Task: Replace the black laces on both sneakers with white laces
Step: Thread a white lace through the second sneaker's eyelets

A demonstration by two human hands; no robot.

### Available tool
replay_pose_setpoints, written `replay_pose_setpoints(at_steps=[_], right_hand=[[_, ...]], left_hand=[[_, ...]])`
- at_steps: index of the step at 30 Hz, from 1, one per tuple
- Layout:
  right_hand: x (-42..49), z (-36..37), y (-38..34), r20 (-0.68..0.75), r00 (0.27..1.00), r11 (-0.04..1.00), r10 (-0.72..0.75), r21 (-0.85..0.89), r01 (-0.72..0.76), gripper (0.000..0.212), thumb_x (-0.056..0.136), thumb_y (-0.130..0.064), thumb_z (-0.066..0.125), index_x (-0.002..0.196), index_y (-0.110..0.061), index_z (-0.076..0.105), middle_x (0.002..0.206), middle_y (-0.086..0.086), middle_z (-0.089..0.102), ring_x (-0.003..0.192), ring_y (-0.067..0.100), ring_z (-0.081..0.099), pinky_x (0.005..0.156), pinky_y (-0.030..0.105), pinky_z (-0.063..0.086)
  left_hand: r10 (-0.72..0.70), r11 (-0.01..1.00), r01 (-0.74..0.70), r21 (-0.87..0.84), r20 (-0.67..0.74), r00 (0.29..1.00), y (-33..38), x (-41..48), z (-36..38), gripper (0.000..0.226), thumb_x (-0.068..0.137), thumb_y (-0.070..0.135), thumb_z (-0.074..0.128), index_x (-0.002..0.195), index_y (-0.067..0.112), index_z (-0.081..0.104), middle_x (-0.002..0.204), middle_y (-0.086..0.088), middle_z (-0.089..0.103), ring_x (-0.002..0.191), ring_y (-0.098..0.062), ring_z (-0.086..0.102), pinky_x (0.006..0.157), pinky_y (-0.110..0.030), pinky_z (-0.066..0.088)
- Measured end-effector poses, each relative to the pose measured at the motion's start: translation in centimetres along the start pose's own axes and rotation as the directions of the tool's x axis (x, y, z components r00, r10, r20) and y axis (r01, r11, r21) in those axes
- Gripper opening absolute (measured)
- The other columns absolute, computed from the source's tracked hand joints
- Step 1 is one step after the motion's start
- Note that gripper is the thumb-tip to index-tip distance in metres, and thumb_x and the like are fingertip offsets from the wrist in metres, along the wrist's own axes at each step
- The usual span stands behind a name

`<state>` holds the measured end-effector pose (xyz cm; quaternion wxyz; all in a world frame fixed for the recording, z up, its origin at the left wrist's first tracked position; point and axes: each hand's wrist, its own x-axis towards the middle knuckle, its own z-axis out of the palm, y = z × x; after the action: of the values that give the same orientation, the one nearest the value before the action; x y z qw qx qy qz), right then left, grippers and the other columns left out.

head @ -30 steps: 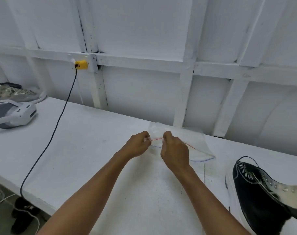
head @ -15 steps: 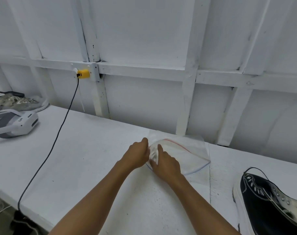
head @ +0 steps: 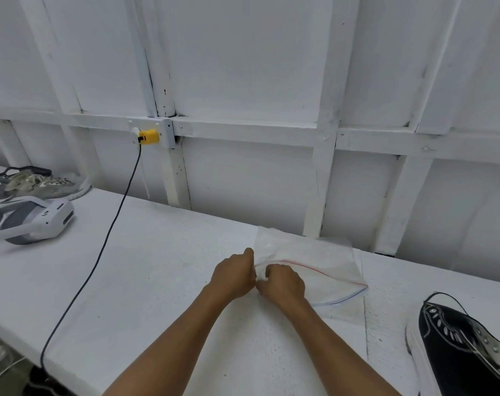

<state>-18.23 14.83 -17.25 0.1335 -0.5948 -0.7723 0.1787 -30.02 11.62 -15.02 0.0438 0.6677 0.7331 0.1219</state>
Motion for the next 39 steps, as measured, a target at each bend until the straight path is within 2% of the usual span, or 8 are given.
replay_pose_setpoints(at_steps=[4,11,14,20,30,33,36,39], right_hand=[[-0.9,-4.5,0.1,0.197,0.98,0.952,0.007,0.299,-0.067,0.018,0.081,-0.025,0.059,0.066,-0.016,0.055,0.078,0.005,0.066,0.07,0.025,0.069,0.06,0.026,0.05],[-3.4,-12.6,1.4,0.213,0.977,0.507,0.034,0.839,-0.2,0.012,0.082,0.0,0.047,0.077,0.001,0.057,0.075,0.021,0.068,0.066,0.032,0.069,0.057,0.03,0.053],[-3.9,-14.6,2.5,0.16,0.982,0.409,0.098,0.893,-0.187,0.01,0.081,-0.002,0.046,0.08,0.001,0.056,0.068,0.017,0.065,0.057,0.026,0.064,0.053,0.028,0.05],[-5.7,-18.7,4.0,0.132,0.977,0.327,0.17,0.927,-0.182,0.017,0.078,-0.004,0.043,0.074,0.003,0.058,0.063,0.015,0.062,0.05,0.02,0.054,0.051,0.028,0.048],[-6.4,-22.8,6.5,0.138,0.971,0.095,0.195,0.983,-0.159,0.018,0.083,-0.003,0.045,0.076,0.003,0.06,0.07,0.015,0.063,0.057,0.021,0.061,0.054,0.028,0.057],[-5.8,-23.2,7.9,0.165,0.964,0.188,0.21,0.96,-0.205,0.014,0.084,-0.006,0.051,0.086,0.003,0.062,0.078,0.018,0.065,0.068,0.027,0.064,0.059,0.031,0.059],[-5.5,-24.0,9.5,0.179,0.946,0.54,0.269,0.786,-0.302,0.019,0.088,-0.016,0.06,0.097,0.0,0.063,0.095,0.017,0.068,0.071,0.03,0.067,0.065,0.034,0.056],[-5.3,-24.6,11.0,0.165,0.943,0.797,0.289,0.505,-0.333,0.028,0.092,-0.027,0.06,0.105,-0.003,0.064,0.101,0.011,0.068,0.07,0.026,0.07,0.062,0.03,0.053]], left_hand=[[0.012,0.998,-0.012,0.064,0.015,1.0,0.3,0.1,-0.4,0.01,0.095,0.015,0.052,0.105,0.01,0.053,0.101,-0.007,0.064,0.078,-0.018,0.05,0.065,-0.027,0.038],[0.113,0.988,-0.085,-0.129,0.226,0.967,1.1,0.6,-0.5,0.034,0.084,0.014,0.069,0.116,0.017,0.058,0.119,-0.001,0.062,0.106,-0.022,0.058,0.09,-0.036,0.052],[0.182,0.866,-0.022,-0.5,0.273,0.945,2.5,0.2,-2.0,0.064,0.081,0.019,0.079,0.138,0.02,0.05,0.132,0.005,0.057,0.116,-0.015,0.058,0.094,-0.03,0.052],[0.373,0.523,-0.013,-0.852,0.215,0.903,6.7,-0.5,-4.4,0.037,0.09,0.023,0.071,0.126,0.022,0.06,0.114,0.006,0.073,0.105,-0.014,0.068,0.086,-0.03,0.056],[0.452,0.515,-0.069,-0.855,0.202,0.869,12.7,-1.2,-3.9,0.025,0.091,0.033,0.07,0.105,0.012,0.072,0.112,0.004,0.073,0.107,-0.014,0.067,0.092,-0.037,0.053],[0.452,0.426,-0.009,-0.905,0.205,0.868,13.3,-0.7,-4.1,0.019,0.094,0.024,0.066,0.097,0.006,0.065,0.111,-0.005,0.074,0.106,-0.021,0.069,0.092,-0.04,0.054],[0.405,0.3,0.05,-0.953,0.174,0.898,13.9,-0.1,-4.9,0.004,0.096,0.004,0.058,0.1,0.003,0.059,0.098,-0.019,0.074,0.086,-0.032,0.069,0.083,-0.042,0.058],[0.317,0.293,0.006,-0.956,0.104,0.943,14.9,0.5,-5.8,0.022,0.091,-0.006,0.056,0.111,0.004,0.055,0.092,-0.027,0.071,0.07,-0.029,0.059,0.067,-0.036,0.057]])
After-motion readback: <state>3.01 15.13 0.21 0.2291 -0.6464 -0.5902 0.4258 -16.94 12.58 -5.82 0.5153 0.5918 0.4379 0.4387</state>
